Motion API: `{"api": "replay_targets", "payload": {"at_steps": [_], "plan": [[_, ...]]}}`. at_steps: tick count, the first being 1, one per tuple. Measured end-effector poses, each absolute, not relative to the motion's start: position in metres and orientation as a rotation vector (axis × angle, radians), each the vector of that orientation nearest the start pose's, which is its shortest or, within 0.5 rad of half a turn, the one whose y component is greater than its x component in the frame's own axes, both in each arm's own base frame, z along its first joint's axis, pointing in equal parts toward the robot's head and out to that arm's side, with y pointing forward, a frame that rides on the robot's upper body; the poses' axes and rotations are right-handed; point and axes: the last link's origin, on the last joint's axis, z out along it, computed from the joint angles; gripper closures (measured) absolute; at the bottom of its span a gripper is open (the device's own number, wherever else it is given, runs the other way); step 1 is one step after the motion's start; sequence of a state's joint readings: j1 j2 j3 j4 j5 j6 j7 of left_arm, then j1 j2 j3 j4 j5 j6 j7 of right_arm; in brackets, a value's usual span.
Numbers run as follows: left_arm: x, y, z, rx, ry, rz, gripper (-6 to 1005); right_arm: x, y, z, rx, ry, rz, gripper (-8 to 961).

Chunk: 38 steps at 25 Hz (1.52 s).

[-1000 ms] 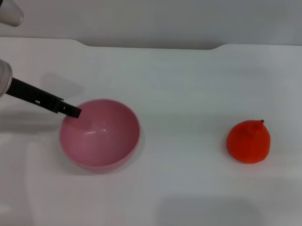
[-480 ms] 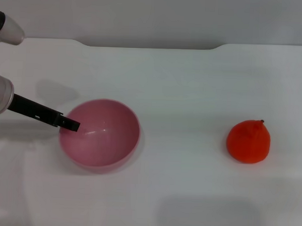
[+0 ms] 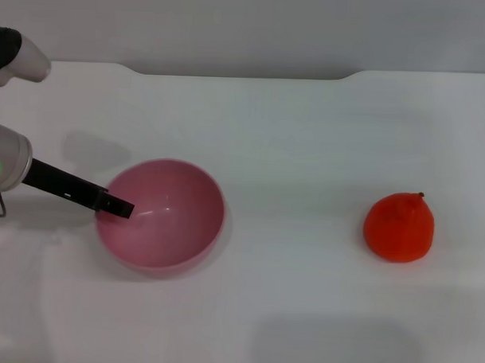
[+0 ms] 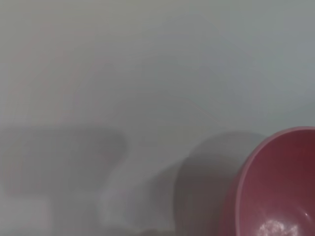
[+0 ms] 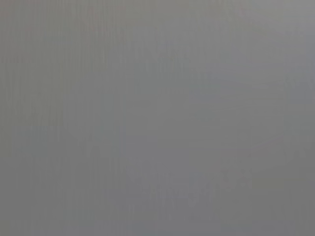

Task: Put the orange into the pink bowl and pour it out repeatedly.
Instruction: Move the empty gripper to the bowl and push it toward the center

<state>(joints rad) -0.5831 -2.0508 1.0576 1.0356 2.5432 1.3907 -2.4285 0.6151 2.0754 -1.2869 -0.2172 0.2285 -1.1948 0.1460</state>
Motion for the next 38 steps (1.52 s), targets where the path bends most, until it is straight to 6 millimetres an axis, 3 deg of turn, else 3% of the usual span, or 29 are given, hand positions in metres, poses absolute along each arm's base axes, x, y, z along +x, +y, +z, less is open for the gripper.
{"api": "replay_targets", "payload": {"at_steps": [14, 20, 29, 34, 38], "plan": [[-0.263, 0.372, 0.021, -2.405, -1.285, 0.236, 372, 0.282, 0.404, 0.077, -1.217, 0.38, 0.886, 404], [-0.262, 0.372, 0.02, -2.422, -1.259, 0.264, 563, 0.284, 0.401, 0.079, -1.206, 0.376, 0.891, 403], [-0.259, 0.376, 0.022, -2.423, -1.231, 0.262, 951, 0.28, 0.403, 0.08, -1.208, 0.366, 0.902, 403], [-0.256, 0.379, 0.024, -2.425, -1.21, 0.253, 956, 0.276, 0.404, 0.083, -1.201, 0.394, 0.983, 403], [-0.252, 0.382, 0.028, -2.424, -1.186, 0.248, 958, 0.258, 0.399, 0.092, -1.279, 0.467, 1.291, 402]]}}
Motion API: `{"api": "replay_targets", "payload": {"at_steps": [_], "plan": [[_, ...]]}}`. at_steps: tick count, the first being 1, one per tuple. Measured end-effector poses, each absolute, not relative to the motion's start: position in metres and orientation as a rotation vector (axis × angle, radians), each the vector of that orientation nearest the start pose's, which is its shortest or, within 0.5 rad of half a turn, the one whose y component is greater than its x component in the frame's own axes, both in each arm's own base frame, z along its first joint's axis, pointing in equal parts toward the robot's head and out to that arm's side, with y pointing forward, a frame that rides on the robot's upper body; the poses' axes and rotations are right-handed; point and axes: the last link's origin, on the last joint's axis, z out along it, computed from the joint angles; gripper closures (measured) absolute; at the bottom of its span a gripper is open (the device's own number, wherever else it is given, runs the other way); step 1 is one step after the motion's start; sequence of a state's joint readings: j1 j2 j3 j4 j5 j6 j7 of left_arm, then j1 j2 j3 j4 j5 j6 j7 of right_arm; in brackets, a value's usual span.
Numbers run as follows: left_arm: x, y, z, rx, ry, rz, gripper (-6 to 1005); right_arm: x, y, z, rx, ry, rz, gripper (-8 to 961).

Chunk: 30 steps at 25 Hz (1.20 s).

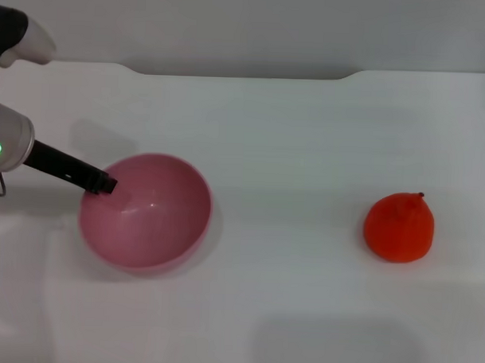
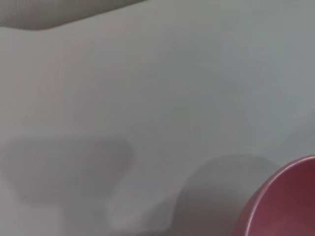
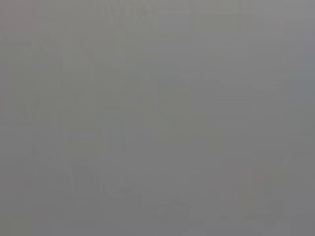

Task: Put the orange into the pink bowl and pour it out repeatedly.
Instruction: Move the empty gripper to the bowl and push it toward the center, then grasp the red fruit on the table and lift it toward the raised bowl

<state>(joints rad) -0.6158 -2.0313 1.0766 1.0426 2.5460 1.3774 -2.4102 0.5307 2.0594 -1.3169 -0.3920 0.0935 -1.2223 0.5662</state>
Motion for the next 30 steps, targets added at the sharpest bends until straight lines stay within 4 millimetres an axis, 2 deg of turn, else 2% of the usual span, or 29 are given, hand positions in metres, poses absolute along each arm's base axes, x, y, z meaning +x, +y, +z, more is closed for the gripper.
{"api": "replay_targets", "payload": {"at_steps": [3, 5, 7, 9, 12, 16, 20, 23, 27, 30], "plan": [[-0.251, 0.385, 0.03, -2.428, -1.165, 0.249, 958, 0.224, 0.396, 0.104, -1.473, 0.489, 1.57, 402], [-0.248, 0.387, 0.031, -2.437, -1.143, 0.25, 958, 0.197, 0.393, 0.108, -1.699, 0.462, 1.68, 402], [-0.247, 0.388, 0.031, -2.441, -1.13, 0.25, 958, 0.169, 0.392, 0.11, -1.963, 0.442, 1.706, 402], [-0.247, 0.388, 0.031, -2.441, -1.13, 0.25, 958, 0.143, 0.392, 0.11, -2.264, 0.455, 1.633, 403], [-0.243, 0.392, 0.032, -2.451, -1.09, 0.25, 958, 0.12, 0.389, 0.101, -2.648, 0.507, 1.325, 404], [-0.239, 0.395, 0.035, -2.459, -1.057, 0.253, 958, 0.111, 0.389, 0.086, -2.9, 0.617, 0.734, 403], [-0.234, 0.398, 0.036, -2.469, -1.032, 0.254, 958, 0.116, 0.392, 0.068, -2.914, 0.763, 0.106, 402], [-0.233, 0.398, 0.036, -2.47, -1.028, 0.255, 958, 0.123, 0.387, 0.055, -2.856, 0.807, -0.259, 403], [-0.23, 0.4, 0.036, -2.477, -1.011, 0.26, 958, 0.133, 0.374, 0.037, -2.795, 0.796, -0.618, 404], [-0.226, 0.402, 0.034, -2.486, -1.001, 0.258, 958, 0.141, 0.367, 0.027, -2.729, 0.801, -0.78, 403]]}}
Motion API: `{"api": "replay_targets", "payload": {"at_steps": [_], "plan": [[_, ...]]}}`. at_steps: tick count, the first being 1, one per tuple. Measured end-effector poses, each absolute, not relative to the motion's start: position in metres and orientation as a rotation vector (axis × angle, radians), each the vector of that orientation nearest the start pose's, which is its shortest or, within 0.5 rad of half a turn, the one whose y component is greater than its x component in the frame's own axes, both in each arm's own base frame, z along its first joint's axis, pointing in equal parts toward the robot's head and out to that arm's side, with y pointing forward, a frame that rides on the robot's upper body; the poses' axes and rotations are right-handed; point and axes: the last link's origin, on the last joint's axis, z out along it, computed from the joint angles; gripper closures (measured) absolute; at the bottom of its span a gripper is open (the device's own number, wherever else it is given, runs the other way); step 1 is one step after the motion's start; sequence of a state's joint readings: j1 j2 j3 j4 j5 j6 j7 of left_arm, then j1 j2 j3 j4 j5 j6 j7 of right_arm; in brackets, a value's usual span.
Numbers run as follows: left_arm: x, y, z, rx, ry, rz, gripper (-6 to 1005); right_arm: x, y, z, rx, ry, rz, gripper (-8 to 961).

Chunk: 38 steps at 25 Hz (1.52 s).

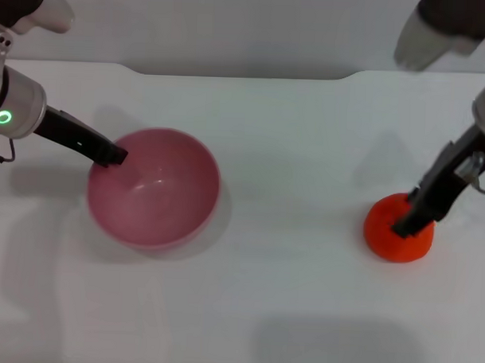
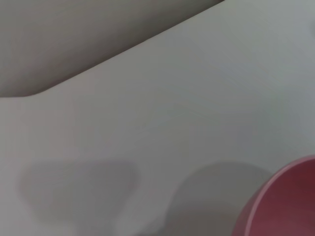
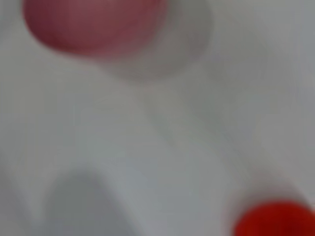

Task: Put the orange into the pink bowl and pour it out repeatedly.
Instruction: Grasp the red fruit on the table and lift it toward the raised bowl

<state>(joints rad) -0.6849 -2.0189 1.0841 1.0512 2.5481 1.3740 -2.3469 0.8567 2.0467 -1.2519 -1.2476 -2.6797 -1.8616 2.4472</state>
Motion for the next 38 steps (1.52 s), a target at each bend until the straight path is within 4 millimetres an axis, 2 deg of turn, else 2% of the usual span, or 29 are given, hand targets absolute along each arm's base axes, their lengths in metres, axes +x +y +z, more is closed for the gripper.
{"api": "replay_targets", "payload": {"at_steps": [3, 10, 17, 27, 38], "plan": [[-0.222, 0.402, 0.032, -2.494, -0.992, 0.255, 958, 0.151, 0.367, 0.023, -2.665, 0.812, -0.842, 402], [-0.215, 0.404, 0.028, -2.513, -0.975, 0.259, 958, 0.164, 0.375, 0.016, -2.596, 0.807, -0.777, 406], [-0.208, 0.402, 0.02, -2.538, -0.971, 0.281, 958, 0.181, 0.381, 0.004, -2.55, 0.792, -0.822, 411], [-0.205, 0.4, 0.016, -2.558, -0.972, 0.299, 958, 0.189, 0.386, -0.005, -2.524, 0.774, -0.831, 417], [-0.205, 0.399, 0.013, -2.563, -0.964, 0.312, 958, 0.189, 0.386, -0.017, -2.529, 0.726, -0.863, 425]]}}
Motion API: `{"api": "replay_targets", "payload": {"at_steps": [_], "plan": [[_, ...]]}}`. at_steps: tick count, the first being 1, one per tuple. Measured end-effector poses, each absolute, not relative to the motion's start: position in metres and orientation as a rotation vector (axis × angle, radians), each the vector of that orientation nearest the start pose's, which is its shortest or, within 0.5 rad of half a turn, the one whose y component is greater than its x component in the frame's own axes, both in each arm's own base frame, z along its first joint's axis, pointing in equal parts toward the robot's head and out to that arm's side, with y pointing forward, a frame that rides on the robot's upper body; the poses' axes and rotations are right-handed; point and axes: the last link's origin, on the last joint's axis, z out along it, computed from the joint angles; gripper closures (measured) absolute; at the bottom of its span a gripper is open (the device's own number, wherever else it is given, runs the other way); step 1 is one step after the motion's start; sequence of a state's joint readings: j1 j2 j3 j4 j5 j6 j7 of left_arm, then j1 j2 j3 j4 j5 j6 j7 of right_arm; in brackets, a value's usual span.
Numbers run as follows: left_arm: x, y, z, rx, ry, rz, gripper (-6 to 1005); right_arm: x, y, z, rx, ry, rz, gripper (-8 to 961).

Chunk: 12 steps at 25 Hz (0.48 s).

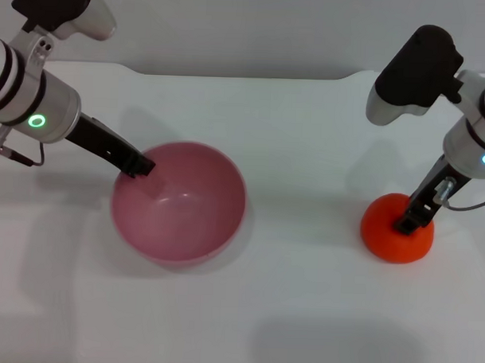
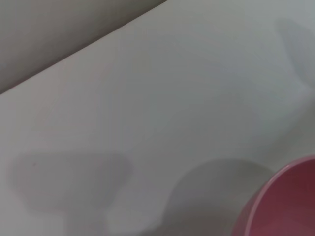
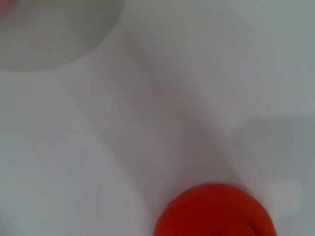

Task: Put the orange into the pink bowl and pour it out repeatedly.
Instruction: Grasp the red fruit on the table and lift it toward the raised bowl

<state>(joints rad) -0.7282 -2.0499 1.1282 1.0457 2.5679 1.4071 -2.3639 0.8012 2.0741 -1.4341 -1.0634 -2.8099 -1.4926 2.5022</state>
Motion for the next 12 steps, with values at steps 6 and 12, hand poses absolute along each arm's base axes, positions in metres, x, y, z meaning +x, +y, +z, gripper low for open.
{"api": "replay_targets", "payload": {"at_steps": [6, 12], "plan": [[-0.205, 0.398, 0.011, -2.57, -0.967, 0.317, 958, 0.189, 0.382, -0.026, -2.539, 0.655, -0.908, 454], [-0.204, 0.396, 0.009, -2.574, -0.966, 0.333, 958, 0.189, 0.381, -0.03, -2.542, 0.622, -0.922, 614]]}}
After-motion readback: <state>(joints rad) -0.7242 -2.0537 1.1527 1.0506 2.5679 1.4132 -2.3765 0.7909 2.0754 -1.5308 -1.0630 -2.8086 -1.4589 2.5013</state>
